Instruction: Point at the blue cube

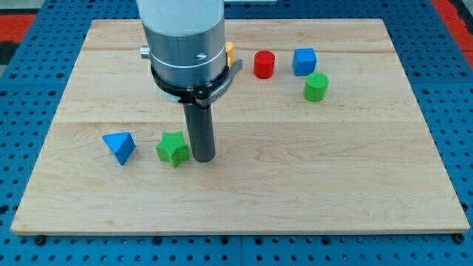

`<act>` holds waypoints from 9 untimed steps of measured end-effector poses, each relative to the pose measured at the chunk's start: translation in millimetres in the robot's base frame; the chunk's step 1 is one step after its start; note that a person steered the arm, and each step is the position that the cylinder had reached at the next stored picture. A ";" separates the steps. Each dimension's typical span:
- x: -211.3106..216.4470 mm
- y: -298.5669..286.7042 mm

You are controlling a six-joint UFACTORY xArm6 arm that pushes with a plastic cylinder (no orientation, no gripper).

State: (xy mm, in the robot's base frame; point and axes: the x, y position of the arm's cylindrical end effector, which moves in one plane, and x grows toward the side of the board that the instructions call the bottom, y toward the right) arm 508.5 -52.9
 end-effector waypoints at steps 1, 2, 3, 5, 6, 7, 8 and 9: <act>0.0 -17.2; 0.0 -23.6; 0.1 -7.3; -4.5 140.6; -38.0 208.1; -94.8 251.6; -159.9 261.9; -206.0 236.3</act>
State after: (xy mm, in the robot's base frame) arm 302.6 183.4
